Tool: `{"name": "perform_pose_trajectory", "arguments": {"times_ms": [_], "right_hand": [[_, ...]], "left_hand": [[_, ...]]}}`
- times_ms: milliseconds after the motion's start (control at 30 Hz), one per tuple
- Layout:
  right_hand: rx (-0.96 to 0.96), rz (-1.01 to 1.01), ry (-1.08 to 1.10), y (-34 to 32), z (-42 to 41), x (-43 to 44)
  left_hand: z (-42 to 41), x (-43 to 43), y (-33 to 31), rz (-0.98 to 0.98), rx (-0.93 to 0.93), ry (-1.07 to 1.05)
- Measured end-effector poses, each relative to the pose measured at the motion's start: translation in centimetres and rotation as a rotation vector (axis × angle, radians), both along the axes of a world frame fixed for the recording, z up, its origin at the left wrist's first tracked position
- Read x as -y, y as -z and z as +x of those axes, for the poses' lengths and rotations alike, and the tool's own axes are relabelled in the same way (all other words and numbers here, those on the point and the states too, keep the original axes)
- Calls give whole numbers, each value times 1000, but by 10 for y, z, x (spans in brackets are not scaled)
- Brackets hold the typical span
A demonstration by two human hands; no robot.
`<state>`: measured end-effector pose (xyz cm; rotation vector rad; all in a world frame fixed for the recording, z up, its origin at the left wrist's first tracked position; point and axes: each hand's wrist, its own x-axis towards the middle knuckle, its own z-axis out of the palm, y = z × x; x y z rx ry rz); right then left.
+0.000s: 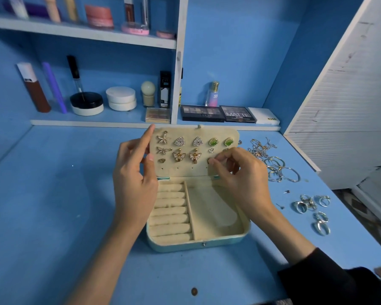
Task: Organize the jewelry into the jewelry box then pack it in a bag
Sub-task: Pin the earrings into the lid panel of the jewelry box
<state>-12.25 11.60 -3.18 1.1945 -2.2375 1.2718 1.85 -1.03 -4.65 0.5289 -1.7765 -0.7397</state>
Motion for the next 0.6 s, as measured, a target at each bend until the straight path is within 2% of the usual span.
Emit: {"name": "perform_pose_trajectory", "arguments": {"times_ms": [100, 167, 267, 333, 433, 500, 600], "right_hand": [[-123, -77, -17, -14, 0, -4], [-303, -120, -5, -30, -1, -5], [-555, 30, -13, -51, -7, -4], [-585, 156, -38, -58, -10, -3], [-574, 236, -94, -57, -12, -5], [-571, 269, -119, -53, -12, -8], [-565, 246, -141, -52, -13, -11]], "left_hand": [[-1, 0, 0, 13, -7, 2], [-1, 0, 0, 25, -4, -1], [1, -3, -3, 57, 4, 2], [3, -7, -6, 110, 12, -1], [10, -25, -14, 128, 3, -131], [13, -52, -27, 341, -127, -37], [6, -92, -49, 1064, -364, 351]]}}
